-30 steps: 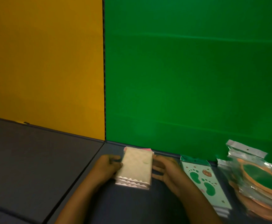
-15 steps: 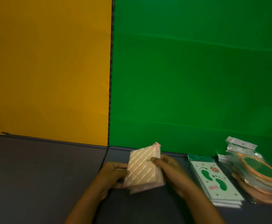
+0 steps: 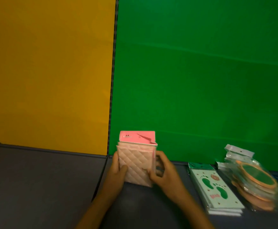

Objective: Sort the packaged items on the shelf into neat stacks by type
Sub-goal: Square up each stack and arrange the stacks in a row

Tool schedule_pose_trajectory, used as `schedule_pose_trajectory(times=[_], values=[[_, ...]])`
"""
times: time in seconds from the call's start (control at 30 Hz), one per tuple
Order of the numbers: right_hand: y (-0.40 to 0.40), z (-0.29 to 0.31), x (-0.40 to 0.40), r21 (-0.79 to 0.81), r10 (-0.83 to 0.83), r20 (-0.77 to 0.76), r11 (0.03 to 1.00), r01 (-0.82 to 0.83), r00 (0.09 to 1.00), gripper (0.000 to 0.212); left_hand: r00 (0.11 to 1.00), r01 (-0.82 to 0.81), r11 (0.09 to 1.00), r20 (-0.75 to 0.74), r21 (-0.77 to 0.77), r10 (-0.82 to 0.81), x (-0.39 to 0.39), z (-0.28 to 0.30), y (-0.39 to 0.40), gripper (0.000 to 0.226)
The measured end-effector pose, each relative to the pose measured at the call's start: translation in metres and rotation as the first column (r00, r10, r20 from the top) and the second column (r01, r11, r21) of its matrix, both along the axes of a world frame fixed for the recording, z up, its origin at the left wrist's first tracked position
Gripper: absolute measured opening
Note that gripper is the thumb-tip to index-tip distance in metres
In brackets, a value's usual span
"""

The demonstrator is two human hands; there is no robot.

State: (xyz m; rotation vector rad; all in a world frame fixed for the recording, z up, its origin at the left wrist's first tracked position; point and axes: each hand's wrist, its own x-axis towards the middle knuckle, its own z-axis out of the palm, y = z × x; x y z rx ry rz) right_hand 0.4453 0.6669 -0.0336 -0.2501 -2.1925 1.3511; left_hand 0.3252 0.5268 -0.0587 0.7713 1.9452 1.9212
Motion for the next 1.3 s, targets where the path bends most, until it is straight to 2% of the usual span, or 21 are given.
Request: schedule_pose_trajectory(times=[0.1,0.27,0.43,0.57,0.73,0.9,1.03,1.1,1.3], values=[[0.016,-0.022,-0.002,-0.084,-0.020,-0.001,0.996,0.020,1.000,0.054,0.992,0.032,0.998,-0.124,-0.056,-0.039,0.013,0.000,0.007,0.048],[0.023,-0.043,-0.012,0.009,-0.032,0.049,0.999,0.032,0.998,0.055,0.990,0.022,0.998,-0.135,-0.060,-0.030,0.012,-0.014,0.020,0.044],[0.009,-0.054,-0.014,0.086,-0.080,0.088,0.994,0.073,0.993,0.059,0.975,-0.040,0.999,-0.220,-0.029,0.033,0.013,-0.025,0.021,0.073],[0.010,-0.054,-0.016,0.111,-0.102,0.108,0.990,0.090,0.989,0.063,0.971,-0.048,0.998,-0.237,-0.037,0.038,0.006,-0.024,0.020,0.071],[0.011,-0.059,-0.018,0.179,-0.131,0.133,0.978,0.106,0.982,0.057,0.947,-0.122,0.983,-0.314,-0.138,0.073,0.003,-0.043,0.017,0.068],[0.003,-0.058,-0.018,0.157,-0.167,0.102,0.976,0.150,0.981,0.056,0.935,-0.250,0.953,-0.298,-0.173,0.191,0.003,-0.040,0.017,0.092],[0.003,-0.061,-0.016,0.109,-0.143,0.143,0.986,0.128,0.979,0.054,0.922,-0.242,0.951,-0.352,-0.192,0.164,0.007,-0.042,0.013,0.065],[0.003,-0.059,-0.014,0.162,-0.155,0.139,0.978,0.131,0.978,0.054,0.904,-0.241,0.953,-0.398,-0.181,0.153,0.011,-0.039,0.011,0.055],[0.004,-0.063,-0.013,0.175,-0.194,0.125,0.970,0.171,0.973,0.053,0.902,-0.214,0.962,-0.414,-0.172,0.127,0.013,-0.037,0.009,0.062]])
